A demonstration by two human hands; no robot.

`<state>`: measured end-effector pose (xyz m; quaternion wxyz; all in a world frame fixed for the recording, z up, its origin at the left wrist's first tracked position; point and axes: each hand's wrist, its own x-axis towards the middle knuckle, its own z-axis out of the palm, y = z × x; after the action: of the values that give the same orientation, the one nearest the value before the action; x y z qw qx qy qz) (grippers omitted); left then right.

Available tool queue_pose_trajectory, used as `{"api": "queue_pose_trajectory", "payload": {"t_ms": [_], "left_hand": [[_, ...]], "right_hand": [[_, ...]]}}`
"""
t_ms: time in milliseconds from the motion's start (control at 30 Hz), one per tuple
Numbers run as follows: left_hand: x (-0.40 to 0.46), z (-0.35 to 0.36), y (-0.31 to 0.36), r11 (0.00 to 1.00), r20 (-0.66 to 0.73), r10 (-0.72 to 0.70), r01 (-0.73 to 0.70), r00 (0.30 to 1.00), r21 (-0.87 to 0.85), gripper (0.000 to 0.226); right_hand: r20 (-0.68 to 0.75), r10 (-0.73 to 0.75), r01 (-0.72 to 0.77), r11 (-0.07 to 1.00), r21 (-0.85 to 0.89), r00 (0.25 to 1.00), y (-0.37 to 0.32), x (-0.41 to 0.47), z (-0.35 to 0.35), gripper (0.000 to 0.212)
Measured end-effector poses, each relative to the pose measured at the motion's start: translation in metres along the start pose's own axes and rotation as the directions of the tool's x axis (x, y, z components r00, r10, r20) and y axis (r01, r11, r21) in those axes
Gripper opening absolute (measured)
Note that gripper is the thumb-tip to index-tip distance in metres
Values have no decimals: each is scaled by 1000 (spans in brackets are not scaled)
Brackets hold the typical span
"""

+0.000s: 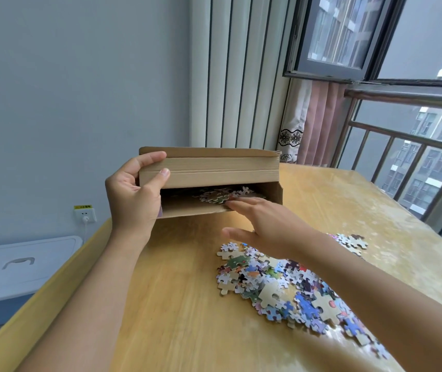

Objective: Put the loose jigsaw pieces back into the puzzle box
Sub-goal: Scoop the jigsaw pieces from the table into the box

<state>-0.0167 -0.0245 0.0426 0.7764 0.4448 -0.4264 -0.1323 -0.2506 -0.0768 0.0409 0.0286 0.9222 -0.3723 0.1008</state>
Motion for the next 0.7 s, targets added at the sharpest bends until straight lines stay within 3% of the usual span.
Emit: {"api": "queue_pose_trajectory", "payload": {"t_ms": [200, 300, 400, 500, 600, 700], "left_hand": [[-4, 3, 5, 1000, -7, 4, -4, 1000, 30, 32], [-4, 3, 6, 1000, -14, 2, -2, 1000, 27, 32], [-3, 2, 7, 1000, -23, 7, -6, 1000, 28, 32], [-4, 2, 4, 998, -10, 13, -12, 1000, 58, 31], [-8, 4, 0, 995, 17, 2, -4, 1000, 95, 28], [-8, 4, -2, 995, 17, -2, 0, 1000, 104, 27]], "right_hand": [[102, 91, -82, 992, -92, 991, 15, 19, -7, 86], [-41, 57, -61, 993, -102, 998, 13, 20, -9, 75], [-137, 124, -147, 974, -172, 983, 14, 16, -5, 64], [53, 276, -264, 951, -162, 960, 24, 23, -1, 88], [272, 320, -306, 948, -92, 908, 23, 33, -6, 105], [414, 246, -291, 956, 46, 876, 11, 37, -17, 91]]}}
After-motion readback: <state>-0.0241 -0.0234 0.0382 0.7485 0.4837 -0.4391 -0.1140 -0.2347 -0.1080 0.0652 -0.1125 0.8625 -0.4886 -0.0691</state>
